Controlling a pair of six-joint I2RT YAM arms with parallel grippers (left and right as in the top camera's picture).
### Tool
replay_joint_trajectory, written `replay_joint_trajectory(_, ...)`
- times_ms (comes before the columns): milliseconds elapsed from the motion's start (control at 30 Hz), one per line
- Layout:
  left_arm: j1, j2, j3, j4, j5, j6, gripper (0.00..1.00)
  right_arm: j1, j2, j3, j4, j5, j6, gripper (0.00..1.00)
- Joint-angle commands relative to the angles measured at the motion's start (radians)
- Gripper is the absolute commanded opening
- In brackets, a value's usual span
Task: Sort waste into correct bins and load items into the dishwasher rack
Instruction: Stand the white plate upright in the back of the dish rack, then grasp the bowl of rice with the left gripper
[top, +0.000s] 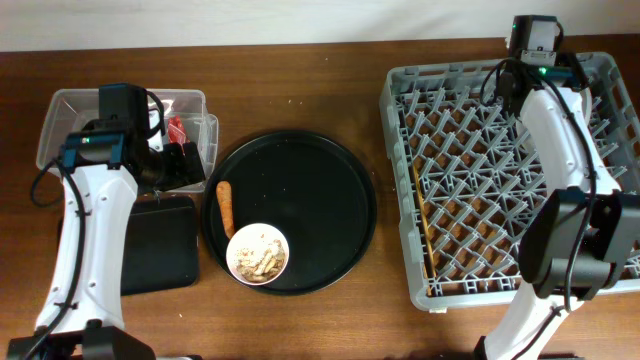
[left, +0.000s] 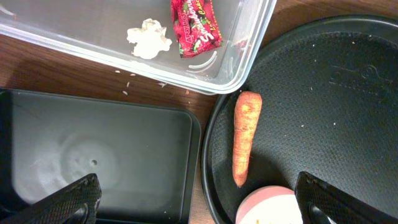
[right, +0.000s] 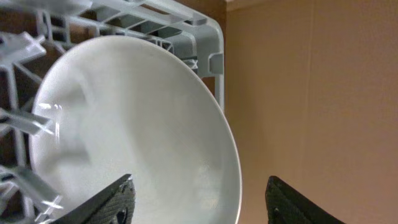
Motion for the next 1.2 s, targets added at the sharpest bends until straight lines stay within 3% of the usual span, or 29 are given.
replay_joint_trajectory(0, 0.005, -0.008, 0.007, 0.000, 0.011, -0.009, 0.99, 0.002, -0.157, 0.000, -0.056, -0.051, 0.337, 0.97)
replay_joint_trajectory(167, 0.005, -0.008, 0.007, 0.013, 0.011, -0.009, 0.99, 0.009, -0.293, 0.000, -0.454, -0.850, 0.400, 0.98)
replay_joint_trajectory(233, 0.005, -0.008, 0.007, 0.023, 0.095, -0.009, 0.99, 0.011, -0.283, 0.000, -0.615, -1.067, 0.435, 0.98)
replay_joint_trajectory(400, -0.153, -0.008, 0.007, 0.021, 0.145, -0.011, 0.99, 0.017, -0.278, -0.005, -0.774, -1.146, 0.465, 0.98)
replay_joint_trajectory(567, -0.390, -0.008, -0.074, -0.005, 0.142, -0.126, 0.99, 0.017, -0.278, -0.011, -0.775, -1.176, 0.465, 0.98)
replay_joint_trajectory(700, -0.552, -0.002, -0.235, 0.065, 0.141, -0.212, 0.99, 0.027, -0.278, -0.011, -0.774, -1.176, 0.465, 0.98)
replay_joint_trajectory(833, -0.612, 0.003, -0.369, 0.209, 0.141, -0.211, 0.93, 0.028, -0.278, -0.011, -0.774, -1.176, 0.465, 0.98)
replay_joint_trajectory(967, -0.618, 0.047, -0.407, 0.259, 0.141, -0.211, 0.82, 0.028, -0.278, -0.011, -0.774, -1.177, 0.465, 0.98)
replay_joint_trajectory(1100, -0.618, 0.124, -0.407, 0.329, 0.141, -0.211, 0.77, 0.028, -0.278, -0.011, -0.775, -1.176, 0.465, 0.98)
replay_joint_trajectory(1167, -0.617, 0.135, -0.407, 0.346, 0.141, -0.211, 0.66, 0.028, -0.278, -0.011, -0.774, -1.176, 0.465, 0.98)
